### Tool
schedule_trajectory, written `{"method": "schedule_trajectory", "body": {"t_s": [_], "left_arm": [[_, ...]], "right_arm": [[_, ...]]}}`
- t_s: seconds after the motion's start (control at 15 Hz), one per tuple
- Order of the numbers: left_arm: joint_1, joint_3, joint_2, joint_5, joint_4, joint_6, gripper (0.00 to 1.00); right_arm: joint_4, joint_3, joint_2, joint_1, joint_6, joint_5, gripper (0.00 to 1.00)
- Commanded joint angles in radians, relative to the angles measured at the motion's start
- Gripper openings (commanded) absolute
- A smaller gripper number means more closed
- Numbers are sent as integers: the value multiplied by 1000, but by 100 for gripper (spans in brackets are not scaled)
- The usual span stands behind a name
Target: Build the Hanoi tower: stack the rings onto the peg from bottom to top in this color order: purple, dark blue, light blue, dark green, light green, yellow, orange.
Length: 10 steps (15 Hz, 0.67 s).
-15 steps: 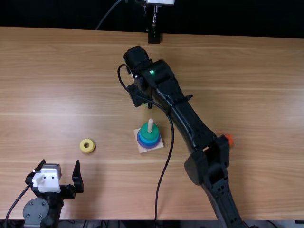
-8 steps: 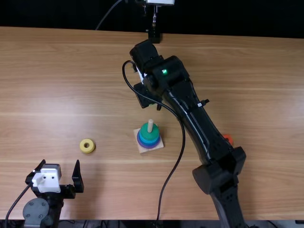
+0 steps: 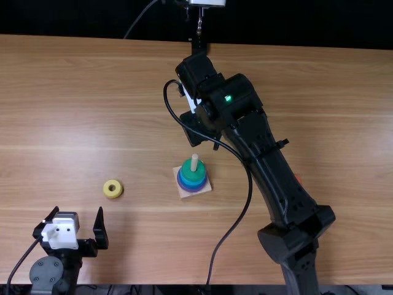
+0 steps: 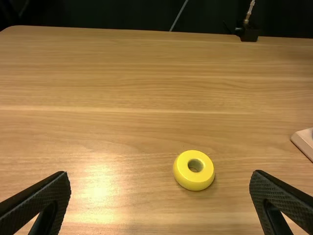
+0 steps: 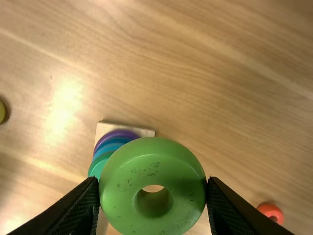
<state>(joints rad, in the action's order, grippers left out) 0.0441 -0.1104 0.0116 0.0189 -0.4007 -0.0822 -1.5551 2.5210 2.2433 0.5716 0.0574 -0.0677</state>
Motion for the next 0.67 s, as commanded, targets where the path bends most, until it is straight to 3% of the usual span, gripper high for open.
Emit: {"method": "schedule_trajectory", "body": {"t_s": [0.0, 0.6], "left_arm": [[-4, 110, -12, -8, -78, 5, 100], [-4, 110, -12, -8, -78, 5, 100]], "right_arm": [[-7, 21, -62, 22, -4, 1, 0], [-16, -56, -140, 73, 0, 3, 0]]}}
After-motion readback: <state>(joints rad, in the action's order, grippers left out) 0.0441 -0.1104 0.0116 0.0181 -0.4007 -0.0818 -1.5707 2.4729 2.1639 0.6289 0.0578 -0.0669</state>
